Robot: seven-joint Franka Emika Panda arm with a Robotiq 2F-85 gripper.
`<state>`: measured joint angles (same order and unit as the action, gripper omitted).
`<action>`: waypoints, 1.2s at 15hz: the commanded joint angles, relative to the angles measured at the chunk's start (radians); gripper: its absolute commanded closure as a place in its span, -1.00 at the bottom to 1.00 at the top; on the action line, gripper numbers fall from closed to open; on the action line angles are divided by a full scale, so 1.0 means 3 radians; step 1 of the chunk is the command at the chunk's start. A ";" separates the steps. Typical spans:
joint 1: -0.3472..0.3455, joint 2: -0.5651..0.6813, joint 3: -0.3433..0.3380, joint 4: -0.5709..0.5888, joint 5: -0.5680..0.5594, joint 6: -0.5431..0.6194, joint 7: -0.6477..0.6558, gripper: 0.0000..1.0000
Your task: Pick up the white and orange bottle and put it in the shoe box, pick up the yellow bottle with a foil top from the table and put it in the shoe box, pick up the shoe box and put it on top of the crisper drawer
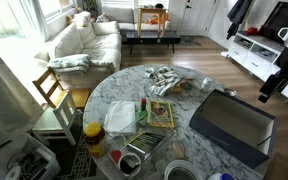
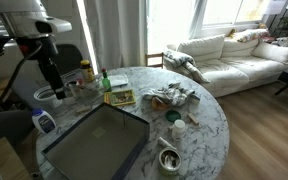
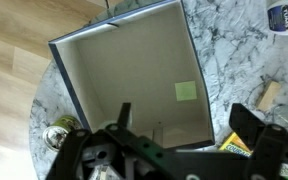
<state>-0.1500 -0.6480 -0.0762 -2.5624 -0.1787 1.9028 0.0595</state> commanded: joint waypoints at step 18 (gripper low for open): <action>0.0372 0.1832 0.0319 0.0496 0.1057 0.1680 0.0960 -1.00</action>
<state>-0.0479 -0.0981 0.0295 -2.4147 0.1399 2.4091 0.3466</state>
